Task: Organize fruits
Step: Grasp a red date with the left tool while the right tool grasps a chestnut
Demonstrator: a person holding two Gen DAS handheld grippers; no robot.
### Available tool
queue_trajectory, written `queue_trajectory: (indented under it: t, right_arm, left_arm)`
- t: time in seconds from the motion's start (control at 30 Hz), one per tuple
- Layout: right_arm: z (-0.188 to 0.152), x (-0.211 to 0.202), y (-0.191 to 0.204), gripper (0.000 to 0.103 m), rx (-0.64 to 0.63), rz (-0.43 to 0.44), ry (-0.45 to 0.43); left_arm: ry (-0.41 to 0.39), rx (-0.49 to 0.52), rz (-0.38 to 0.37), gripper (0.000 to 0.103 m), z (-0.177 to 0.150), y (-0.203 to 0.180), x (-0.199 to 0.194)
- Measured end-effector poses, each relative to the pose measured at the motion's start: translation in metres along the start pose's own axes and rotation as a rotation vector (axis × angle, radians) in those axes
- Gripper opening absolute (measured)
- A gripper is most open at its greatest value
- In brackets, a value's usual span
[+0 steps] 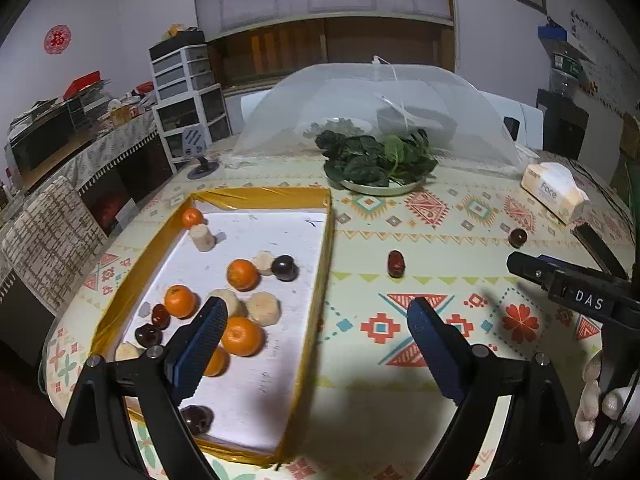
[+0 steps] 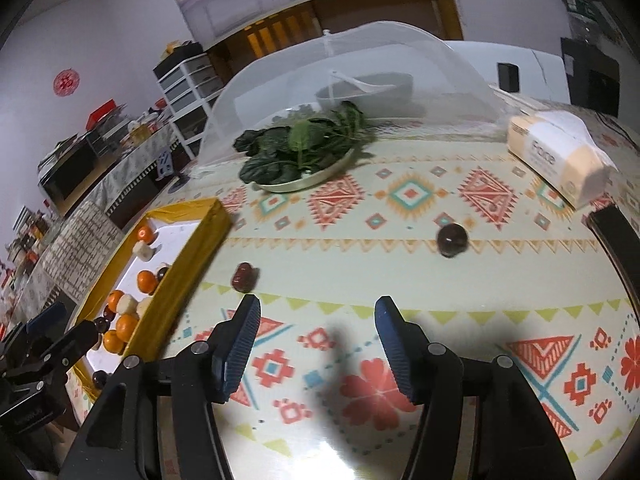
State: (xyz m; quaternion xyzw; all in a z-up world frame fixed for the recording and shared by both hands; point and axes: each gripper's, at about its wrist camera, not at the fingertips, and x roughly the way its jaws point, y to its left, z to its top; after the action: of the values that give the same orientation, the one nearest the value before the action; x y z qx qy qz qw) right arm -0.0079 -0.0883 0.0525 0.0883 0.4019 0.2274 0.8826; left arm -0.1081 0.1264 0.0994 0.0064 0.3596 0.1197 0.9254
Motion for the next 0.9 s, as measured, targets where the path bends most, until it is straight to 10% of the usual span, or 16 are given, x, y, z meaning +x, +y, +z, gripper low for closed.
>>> queue_trajectory:
  t: [0.9]
  right_arm:
    - [0.006,-0.002,-0.082,0.064,0.115,-0.090,0.020]
  left_arm:
    - [0.122,0.129,-0.074,0.091,-0.003,-0.065,0.044]
